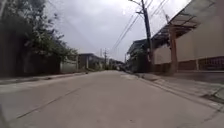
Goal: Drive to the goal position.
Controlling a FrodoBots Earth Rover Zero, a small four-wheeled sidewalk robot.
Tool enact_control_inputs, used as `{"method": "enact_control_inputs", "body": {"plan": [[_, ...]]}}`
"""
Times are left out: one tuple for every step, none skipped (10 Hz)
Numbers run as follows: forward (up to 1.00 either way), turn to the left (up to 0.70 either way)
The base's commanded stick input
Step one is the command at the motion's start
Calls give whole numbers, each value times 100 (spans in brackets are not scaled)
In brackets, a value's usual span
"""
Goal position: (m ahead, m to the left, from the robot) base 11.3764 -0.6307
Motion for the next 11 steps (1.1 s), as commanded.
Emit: {"method": "enact_control_inputs", "body": {"plan": [[50, 0], [50, 0], [50, 0], [50, -1], [50, -5], [50, -9], [50, -13], [50, -24], [50, -36], [50, -48], [50, -50]]}}
